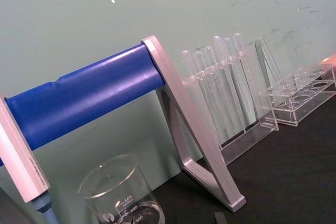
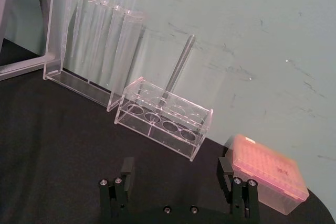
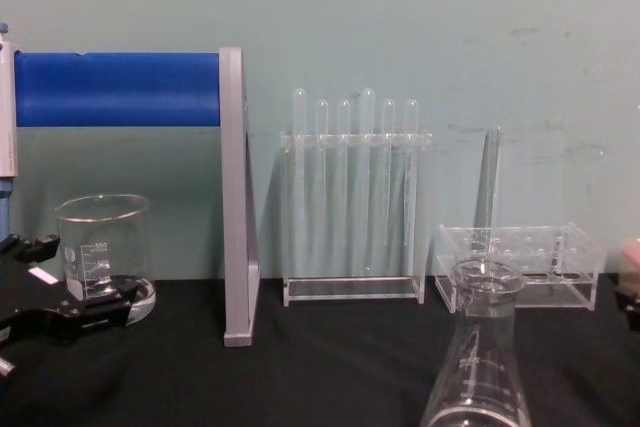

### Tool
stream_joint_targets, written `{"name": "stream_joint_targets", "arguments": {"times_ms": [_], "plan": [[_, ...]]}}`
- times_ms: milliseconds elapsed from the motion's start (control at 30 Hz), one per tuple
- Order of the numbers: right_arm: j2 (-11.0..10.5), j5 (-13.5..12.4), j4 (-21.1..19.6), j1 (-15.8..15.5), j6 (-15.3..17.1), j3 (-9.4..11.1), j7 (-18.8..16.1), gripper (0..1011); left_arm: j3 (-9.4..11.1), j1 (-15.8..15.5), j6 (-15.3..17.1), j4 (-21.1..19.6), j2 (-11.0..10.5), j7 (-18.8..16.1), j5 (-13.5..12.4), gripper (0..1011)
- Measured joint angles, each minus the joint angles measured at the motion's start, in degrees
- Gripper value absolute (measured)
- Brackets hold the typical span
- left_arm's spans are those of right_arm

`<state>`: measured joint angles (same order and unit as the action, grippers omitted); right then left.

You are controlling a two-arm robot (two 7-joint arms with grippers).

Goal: Grasp the erlenmeyer flask with one hand, shake it three times, then place it back.

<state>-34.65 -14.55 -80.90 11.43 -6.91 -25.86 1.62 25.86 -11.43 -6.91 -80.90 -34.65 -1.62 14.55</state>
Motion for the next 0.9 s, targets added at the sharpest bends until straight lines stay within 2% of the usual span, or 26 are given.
{"name": "stream_joint_targets", "arguments": {"times_ms": [900], "plan": [[0.0,0.0,0.0,0.0,0.0,0.0,0.0,1003,0.0,0.0,0.0,0.0,0.0,0.0,0.0,1001]]}}
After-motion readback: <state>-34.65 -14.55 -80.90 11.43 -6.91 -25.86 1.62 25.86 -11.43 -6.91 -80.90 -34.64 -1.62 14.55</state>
